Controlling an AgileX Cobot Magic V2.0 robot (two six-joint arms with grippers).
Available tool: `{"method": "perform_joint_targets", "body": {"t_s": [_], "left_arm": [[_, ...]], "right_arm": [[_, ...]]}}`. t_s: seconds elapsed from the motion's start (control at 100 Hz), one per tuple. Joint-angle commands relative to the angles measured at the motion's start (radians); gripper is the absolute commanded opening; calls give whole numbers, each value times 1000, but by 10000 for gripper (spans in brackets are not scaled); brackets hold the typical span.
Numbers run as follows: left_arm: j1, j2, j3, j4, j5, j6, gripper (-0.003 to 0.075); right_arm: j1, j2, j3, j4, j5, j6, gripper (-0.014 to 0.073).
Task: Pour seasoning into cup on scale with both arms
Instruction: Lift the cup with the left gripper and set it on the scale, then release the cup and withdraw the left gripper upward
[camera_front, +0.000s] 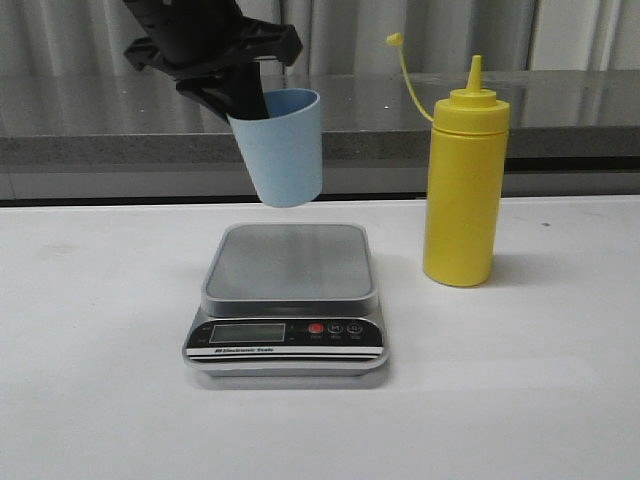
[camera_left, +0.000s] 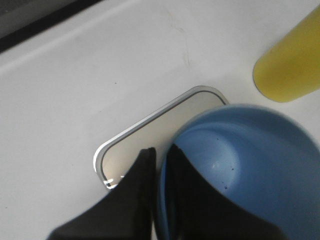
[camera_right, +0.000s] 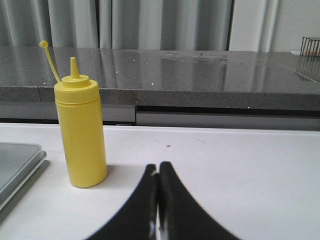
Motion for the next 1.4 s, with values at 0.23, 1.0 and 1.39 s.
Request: {"method": "perform_joint_targets", "body": {"t_s": [0.23, 1.0, 1.39], "left_arm": [[-11, 18, -33, -16, -29, 2, -9], [-11, -70, -35, -19, -35, -2, 334], [33, -283, 46, -25, -93, -14, -20]], "right_arm": [[-5, -18, -19, -9, -79, 1, -69], [-5, -18, -19, -9, -79, 1, -69], [-5, -18, -19, -9, -79, 1, -69]]}}
